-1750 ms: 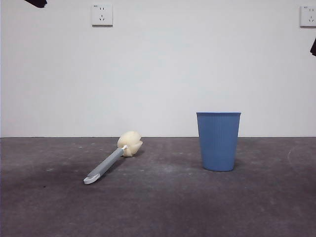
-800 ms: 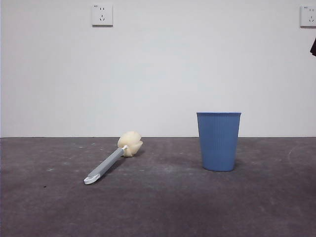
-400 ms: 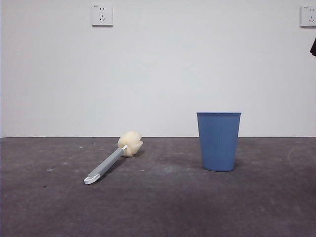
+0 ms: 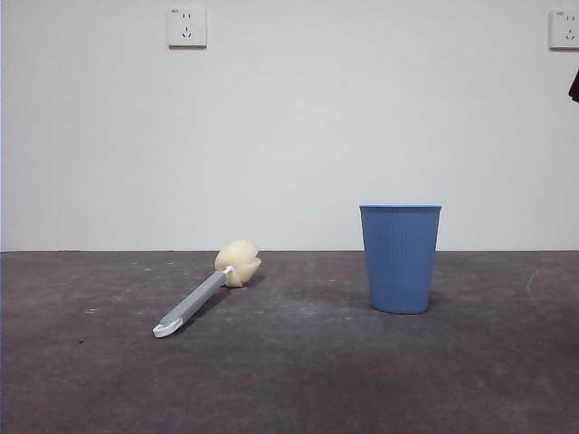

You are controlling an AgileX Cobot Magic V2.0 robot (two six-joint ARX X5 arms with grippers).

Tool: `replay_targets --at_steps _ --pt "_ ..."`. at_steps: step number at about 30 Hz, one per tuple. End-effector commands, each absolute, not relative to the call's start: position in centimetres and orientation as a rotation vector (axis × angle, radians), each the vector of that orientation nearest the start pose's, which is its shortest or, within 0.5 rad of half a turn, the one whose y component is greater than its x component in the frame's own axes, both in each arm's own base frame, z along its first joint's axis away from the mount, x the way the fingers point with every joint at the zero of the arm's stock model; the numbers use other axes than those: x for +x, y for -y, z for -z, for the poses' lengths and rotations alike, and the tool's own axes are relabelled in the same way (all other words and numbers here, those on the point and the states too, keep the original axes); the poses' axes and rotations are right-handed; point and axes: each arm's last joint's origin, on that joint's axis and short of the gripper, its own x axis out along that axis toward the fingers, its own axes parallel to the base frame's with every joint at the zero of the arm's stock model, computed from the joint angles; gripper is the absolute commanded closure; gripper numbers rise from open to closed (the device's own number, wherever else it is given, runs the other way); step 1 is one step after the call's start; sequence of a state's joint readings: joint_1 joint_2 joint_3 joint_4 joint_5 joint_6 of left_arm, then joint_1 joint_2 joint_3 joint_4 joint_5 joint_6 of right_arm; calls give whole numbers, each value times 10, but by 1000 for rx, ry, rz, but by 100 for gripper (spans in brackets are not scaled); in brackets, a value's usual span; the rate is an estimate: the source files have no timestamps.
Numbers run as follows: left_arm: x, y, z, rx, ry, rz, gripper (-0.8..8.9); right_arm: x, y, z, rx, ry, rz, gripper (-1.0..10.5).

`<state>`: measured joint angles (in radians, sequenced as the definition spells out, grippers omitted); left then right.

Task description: Pick up the cup brush,pick up the cup,insert the brush into the cup,clean the cup,put the cup brush back,put the cup back to the fixed position on the table

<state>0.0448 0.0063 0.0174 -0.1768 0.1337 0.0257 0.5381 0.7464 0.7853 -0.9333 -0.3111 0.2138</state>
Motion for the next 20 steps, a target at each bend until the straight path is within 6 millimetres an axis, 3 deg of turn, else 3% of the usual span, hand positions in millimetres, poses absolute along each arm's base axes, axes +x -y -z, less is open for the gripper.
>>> replay_targets --at_steps 1,15,20 --pt "96 -1 -148 6 -174 88 817 106 -74 -280 88 -981 -687 945" --pt "96 -1 -148 6 -174 88 817 106 -74 -280 88 -976 -687 946" --pt "96 -1 -148 6 -174 88 817 103 -65 -286 54 -889 -644 945"
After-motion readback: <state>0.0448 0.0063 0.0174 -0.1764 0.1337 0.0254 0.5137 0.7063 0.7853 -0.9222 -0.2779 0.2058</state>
